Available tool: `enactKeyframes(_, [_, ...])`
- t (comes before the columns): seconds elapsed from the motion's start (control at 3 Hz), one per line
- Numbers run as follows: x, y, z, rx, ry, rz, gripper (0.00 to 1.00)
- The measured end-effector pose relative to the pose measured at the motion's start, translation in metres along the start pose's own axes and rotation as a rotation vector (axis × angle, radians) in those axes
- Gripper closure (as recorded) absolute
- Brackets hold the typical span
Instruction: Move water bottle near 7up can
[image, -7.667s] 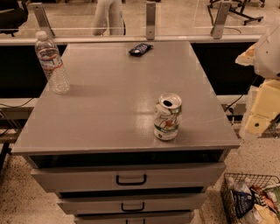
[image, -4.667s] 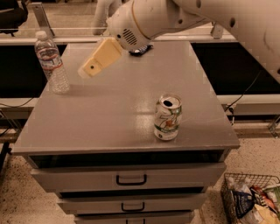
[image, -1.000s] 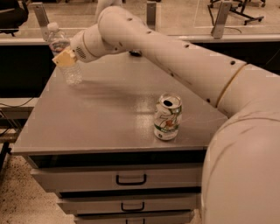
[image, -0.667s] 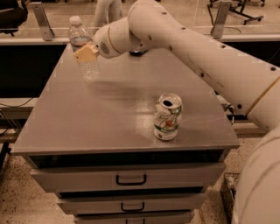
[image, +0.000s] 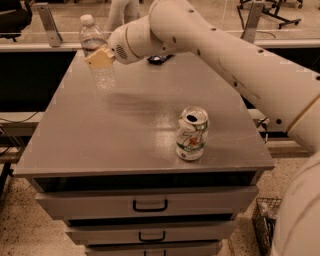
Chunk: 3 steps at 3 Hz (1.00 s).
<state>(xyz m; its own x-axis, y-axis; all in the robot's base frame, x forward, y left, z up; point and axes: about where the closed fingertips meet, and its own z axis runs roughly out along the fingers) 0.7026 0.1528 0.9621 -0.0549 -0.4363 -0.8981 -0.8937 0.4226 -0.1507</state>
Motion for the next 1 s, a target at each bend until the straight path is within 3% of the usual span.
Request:
enactKeyframes(0.67, [0.004, -0.015, -0.088, 0.06, 0.043, 0.004, 1.0])
enactKeyframes(1.0, [0.022, -0.018, -0.133, 0.072, 0.092, 0.024, 1.0])
